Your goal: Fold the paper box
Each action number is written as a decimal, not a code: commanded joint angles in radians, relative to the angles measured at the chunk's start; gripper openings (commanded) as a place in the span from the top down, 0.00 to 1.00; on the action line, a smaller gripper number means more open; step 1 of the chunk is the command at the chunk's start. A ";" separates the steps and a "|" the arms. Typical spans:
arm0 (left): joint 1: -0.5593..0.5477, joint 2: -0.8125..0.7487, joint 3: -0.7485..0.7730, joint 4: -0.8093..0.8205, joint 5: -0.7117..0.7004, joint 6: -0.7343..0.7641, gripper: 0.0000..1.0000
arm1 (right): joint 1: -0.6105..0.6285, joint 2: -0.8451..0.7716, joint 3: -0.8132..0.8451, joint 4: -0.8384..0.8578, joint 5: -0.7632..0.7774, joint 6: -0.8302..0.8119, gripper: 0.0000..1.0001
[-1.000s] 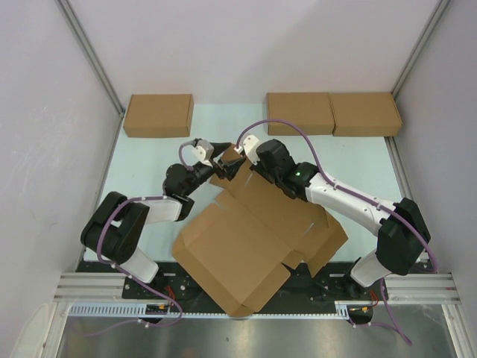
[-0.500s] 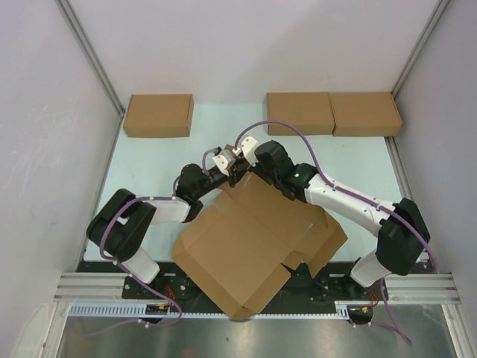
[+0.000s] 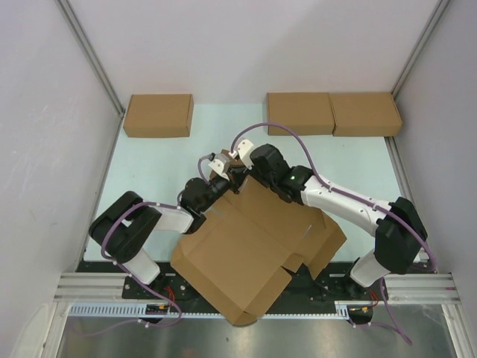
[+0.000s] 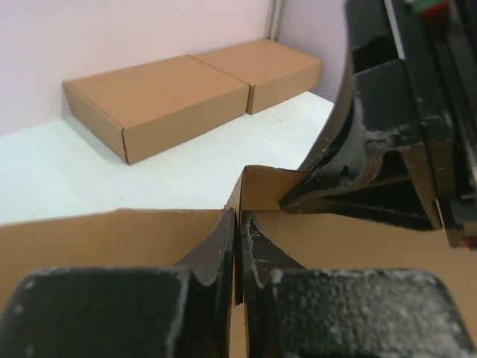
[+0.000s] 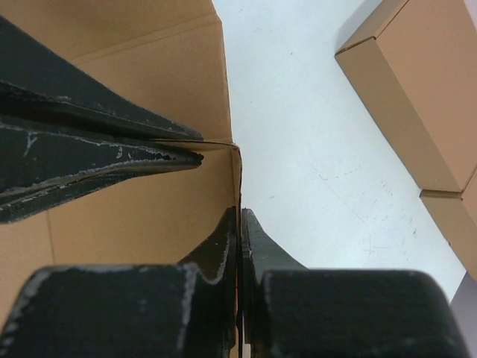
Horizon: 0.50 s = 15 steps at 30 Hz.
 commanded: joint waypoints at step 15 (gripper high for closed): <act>-0.135 0.109 -0.086 0.468 -0.444 -0.430 0.81 | 0.018 0.028 0.001 0.045 0.071 0.067 1.00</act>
